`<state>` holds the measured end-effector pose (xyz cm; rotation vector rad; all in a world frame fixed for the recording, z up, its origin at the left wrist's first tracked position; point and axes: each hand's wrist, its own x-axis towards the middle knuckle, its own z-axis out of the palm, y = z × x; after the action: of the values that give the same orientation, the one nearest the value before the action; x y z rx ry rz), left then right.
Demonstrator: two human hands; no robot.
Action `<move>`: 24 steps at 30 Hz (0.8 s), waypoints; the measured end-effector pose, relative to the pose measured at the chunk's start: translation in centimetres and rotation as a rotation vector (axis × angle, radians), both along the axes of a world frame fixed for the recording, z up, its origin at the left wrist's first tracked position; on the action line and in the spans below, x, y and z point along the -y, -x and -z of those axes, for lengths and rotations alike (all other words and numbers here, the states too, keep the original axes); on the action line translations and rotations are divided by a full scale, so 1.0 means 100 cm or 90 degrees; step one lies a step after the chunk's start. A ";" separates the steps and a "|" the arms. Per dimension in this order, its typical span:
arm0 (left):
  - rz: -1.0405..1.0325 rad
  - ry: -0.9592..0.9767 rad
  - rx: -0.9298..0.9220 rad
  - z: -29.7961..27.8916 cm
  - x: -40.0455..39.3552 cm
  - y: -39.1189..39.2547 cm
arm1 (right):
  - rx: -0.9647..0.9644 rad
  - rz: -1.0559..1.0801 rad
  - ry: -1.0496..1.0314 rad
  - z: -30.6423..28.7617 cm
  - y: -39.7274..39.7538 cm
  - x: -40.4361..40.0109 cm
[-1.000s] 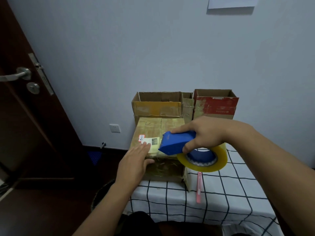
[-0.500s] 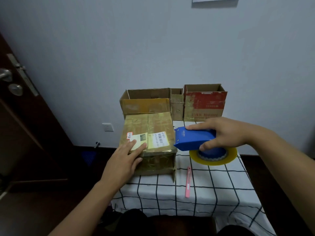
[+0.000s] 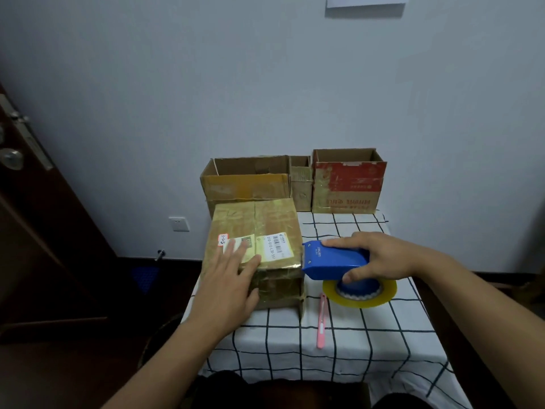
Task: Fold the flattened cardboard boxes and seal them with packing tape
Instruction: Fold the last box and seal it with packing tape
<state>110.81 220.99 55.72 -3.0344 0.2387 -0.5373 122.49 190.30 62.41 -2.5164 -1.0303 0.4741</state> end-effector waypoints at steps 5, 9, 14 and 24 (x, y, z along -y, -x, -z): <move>0.056 0.012 -0.059 0.001 0.045 -0.025 | -0.027 0.025 -0.038 0.008 0.003 0.000; 0.125 0.031 0.006 0.000 0.036 -0.035 | -0.009 0.033 -0.054 0.006 0.008 0.001; 0.189 -0.017 0.097 0.013 0.012 -0.034 | 0.010 0.022 -0.058 0.013 0.017 0.001; 0.190 0.039 0.122 0.029 0.028 -0.031 | -0.002 0.041 -0.145 0.041 0.026 0.000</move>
<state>113.92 218.23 52.79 -2.9927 0.6834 -0.8629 119.84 190.26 58.30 -2.3377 -0.9411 0.3226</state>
